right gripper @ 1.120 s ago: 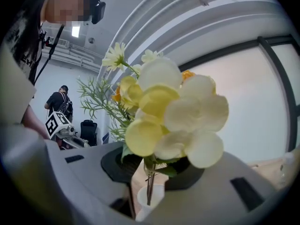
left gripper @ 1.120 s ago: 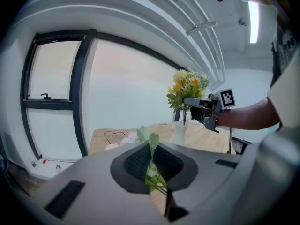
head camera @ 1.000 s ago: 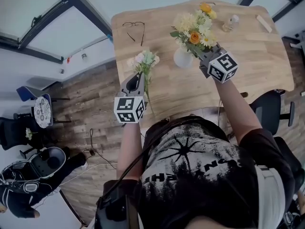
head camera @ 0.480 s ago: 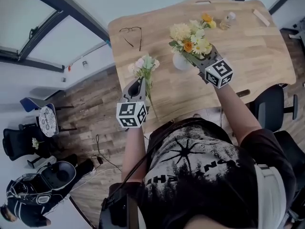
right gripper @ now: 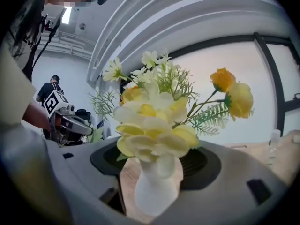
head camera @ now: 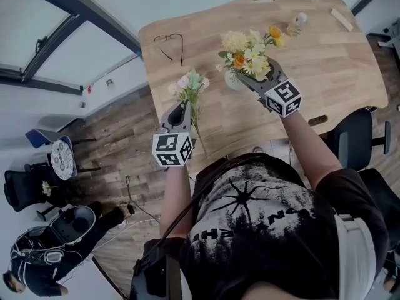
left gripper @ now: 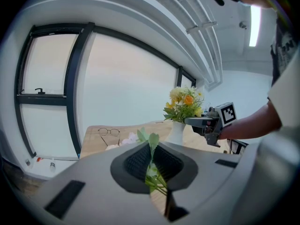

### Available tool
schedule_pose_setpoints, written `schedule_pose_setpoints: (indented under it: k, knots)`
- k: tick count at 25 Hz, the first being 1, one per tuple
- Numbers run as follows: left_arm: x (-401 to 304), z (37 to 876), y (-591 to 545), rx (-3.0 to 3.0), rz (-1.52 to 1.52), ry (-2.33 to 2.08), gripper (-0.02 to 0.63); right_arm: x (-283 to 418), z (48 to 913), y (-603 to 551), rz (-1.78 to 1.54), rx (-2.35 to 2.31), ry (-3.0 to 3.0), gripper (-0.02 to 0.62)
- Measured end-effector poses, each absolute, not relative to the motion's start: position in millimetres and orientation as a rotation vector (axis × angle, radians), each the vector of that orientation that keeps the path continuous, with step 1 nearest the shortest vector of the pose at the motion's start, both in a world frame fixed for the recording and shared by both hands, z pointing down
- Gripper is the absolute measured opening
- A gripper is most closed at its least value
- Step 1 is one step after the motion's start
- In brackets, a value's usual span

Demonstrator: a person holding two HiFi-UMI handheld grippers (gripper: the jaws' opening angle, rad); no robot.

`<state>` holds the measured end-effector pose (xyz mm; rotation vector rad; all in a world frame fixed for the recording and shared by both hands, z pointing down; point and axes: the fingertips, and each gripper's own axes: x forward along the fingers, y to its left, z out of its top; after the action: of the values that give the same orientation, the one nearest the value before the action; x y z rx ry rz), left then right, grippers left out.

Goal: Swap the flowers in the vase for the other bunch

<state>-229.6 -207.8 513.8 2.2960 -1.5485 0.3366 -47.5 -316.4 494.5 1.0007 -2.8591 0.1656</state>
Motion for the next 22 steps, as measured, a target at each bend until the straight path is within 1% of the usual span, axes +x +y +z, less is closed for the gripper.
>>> schedule_pose_setpoints:
  k: [13, 22]
  knots:
    - [-225, 507, -210, 2.295, 0.306, -1.574, 0.026, -49, 520, -312, 0.217, 0.932, -2.801, 0.307]
    - [-222, 490, -208, 2.285, 0.252, -1.641, 0.026, -23, 515, -297, 0.293, 0.924, -2.811, 0.305]
